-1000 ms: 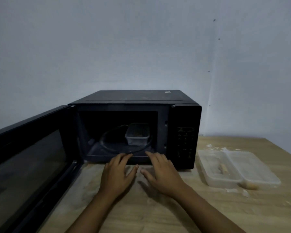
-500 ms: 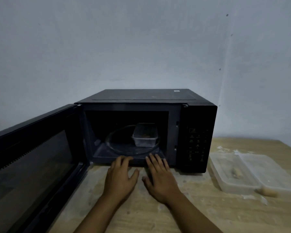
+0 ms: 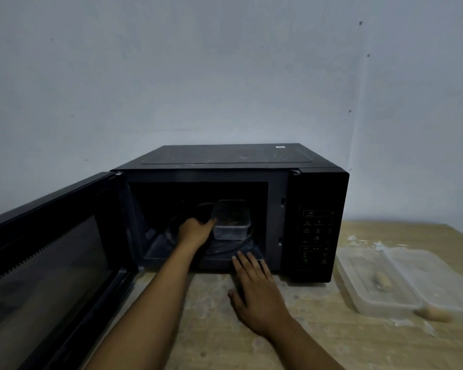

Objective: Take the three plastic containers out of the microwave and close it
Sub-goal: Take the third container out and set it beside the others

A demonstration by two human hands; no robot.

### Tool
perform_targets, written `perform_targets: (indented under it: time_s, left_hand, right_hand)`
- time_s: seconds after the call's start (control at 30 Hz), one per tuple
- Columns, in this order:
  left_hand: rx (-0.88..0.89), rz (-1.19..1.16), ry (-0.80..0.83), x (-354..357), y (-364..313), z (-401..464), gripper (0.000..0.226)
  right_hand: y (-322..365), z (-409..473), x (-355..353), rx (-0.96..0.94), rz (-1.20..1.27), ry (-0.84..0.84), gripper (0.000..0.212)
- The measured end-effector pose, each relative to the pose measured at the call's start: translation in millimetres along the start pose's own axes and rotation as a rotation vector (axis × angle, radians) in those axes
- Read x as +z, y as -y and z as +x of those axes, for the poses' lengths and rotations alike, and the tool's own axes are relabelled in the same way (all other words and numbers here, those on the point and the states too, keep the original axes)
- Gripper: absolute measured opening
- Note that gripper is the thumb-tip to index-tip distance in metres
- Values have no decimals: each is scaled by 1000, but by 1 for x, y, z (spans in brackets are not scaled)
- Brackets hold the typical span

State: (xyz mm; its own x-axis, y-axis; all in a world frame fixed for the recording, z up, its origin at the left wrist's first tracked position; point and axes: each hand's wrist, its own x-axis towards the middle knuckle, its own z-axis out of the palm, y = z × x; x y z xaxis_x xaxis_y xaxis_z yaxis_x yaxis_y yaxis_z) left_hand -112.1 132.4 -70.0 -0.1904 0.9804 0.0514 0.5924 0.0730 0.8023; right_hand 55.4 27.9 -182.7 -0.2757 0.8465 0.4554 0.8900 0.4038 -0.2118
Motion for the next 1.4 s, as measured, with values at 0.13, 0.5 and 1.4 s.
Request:
perform_targets:
  time_s: [0.13, 0.5, 1.4]
  left_hand:
    - [-31, -82, 18, -1, -1, 5, 39]
    - [-264, -492, 236, -23, 1, -12, 16]
    - [-178, -565, 93, -57, 45, -92, 35]
  right_hand:
    - [-1, 1, 0, -1, 20, -16, 72]
    - [-5, 0, 4, -18, 9, -48, 72]
    - [-1, -7, -3, 20, 72, 6, 65]
